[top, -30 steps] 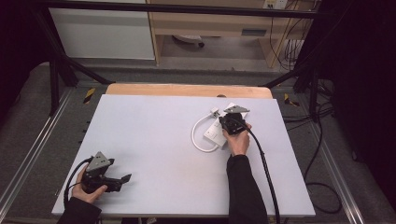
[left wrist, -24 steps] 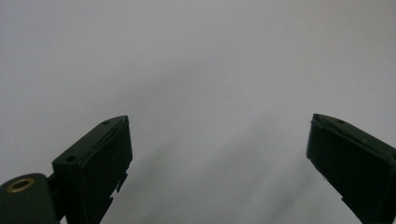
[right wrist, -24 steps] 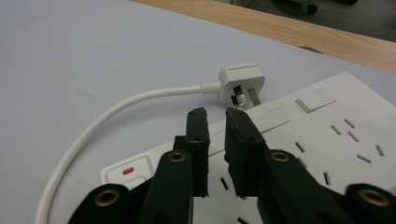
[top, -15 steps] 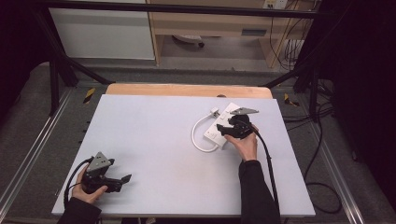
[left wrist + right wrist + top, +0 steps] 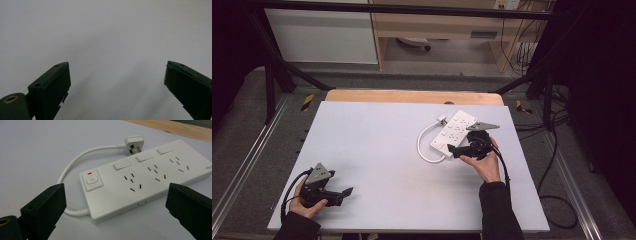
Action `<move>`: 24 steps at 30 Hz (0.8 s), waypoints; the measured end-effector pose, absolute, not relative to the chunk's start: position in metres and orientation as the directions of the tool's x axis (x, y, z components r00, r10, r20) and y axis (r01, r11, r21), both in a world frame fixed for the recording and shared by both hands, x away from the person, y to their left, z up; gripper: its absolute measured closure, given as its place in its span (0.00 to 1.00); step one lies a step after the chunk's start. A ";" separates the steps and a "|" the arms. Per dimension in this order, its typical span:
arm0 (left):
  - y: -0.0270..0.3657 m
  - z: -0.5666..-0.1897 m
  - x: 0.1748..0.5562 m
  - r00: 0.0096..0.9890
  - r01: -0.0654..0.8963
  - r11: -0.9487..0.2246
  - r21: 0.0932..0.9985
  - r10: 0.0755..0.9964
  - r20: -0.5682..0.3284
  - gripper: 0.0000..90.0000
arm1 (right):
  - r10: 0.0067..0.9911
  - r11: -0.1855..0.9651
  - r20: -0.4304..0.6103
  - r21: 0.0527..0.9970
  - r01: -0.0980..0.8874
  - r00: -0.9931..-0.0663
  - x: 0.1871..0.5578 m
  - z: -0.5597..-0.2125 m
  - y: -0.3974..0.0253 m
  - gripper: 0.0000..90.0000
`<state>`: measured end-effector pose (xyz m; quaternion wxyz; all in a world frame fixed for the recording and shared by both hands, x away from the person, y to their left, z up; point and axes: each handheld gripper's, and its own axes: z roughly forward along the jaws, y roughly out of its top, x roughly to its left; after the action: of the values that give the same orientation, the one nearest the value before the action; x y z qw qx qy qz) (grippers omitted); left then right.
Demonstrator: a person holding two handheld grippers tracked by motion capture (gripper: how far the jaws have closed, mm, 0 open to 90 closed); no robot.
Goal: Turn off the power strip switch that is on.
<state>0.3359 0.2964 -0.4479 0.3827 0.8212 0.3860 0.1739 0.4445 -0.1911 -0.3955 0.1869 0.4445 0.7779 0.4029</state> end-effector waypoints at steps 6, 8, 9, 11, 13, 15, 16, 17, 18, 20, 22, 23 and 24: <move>0.296 -0.448 0.336 0.641 0.503 -0.410 0.761 0.767 -0.011 0.07 | 0.828 0.303 0.051 0.797 0.522 -0.559 0.423 -0.396 -0.198 0.02; 0.296 -0.449 0.336 0.642 0.504 -0.412 0.759 0.767 -0.011 0.07 | 0.825 0.302 0.053 0.800 0.518 -0.563 0.416 -0.397 -0.201 0.02; 0.296 -0.449 0.336 0.642 0.504 -0.412 0.759 0.766 -0.011 0.07 | 0.822 0.306 0.055 0.797 0.521 -0.566 0.413 -0.398 -0.203 0.01; 0.295 -0.448 0.336 0.642 0.504 -0.413 0.759 0.766 -0.009 0.07 | 0.819 0.315 0.046 0.798 0.514 -0.572 0.407 -0.401 -0.206 0.01; 0.295 -0.448 0.336 0.642 0.504 -0.413 0.759 0.767 -0.009 0.07 | 0.818 0.314 0.050 0.795 0.519 -0.572 0.402 -0.405 -0.210 0.01; 0.295 -0.448 0.336 0.642 0.504 -0.415 0.757 0.767 -0.007 0.07 | 0.813 0.313 0.059 0.795 0.520 -0.580 0.397 -0.409 -0.214 0.01; 0.295 -0.448 0.336 0.642 0.504 -0.418 0.756 0.766 -0.005 0.07 | 0.813 0.318 0.055 0.792 0.521 -0.580 0.394 -0.411 -0.216 0.01; 0.294 -0.449 0.336 0.643 0.505 -0.419 0.755 0.766 -0.005 0.07 | 0.813 0.319 0.057 0.789 0.525 -0.580 0.391 -0.414 -0.218 0.01; 0.294 -0.449 0.336 0.644 0.505 -0.419 0.755 0.765 -0.006 0.07 | 0.810 0.323 0.058 0.786 0.527 -0.583 0.389 -0.416 -0.220 0.01; 0.294 -0.449 0.336 0.645 0.504 -0.421 0.754 0.764 -0.005 0.07 | 0.808 0.327 0.057 0.785 0.526 -0.587 0.383 -0.421 -0.224 0.01; 0.294 -0.449 0.336 0.645 0.504 -0.420 0.754 0.764 -0.006 0.07 | 0.806 0.328 0.057 0.785 0.525 -0.589 0.378 -0.425 -0.228 0.01; 0.294 -0.449 0.336 0.645 0.504 -0.420 0.754 0.764 -0.006 0.07 | 0.806 0.329 0.058 0.784 0.527 -0.589 0.376 -0.427 -0.231 0.01; 0.294 -0.449 0.336 0.645 0.505 -0.420 0.754 0.764 -0.006 0.07 | 0.808 0.334 0.050 0.781 0.527 -0.587 0.373 -0.429 -0.233 0.01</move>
<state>0.3357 0.2939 -0.4488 0.3768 0.8249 0.3846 0.1720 0.3732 -0.2330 -0.4292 0.1768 0.4184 0.7975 0.3972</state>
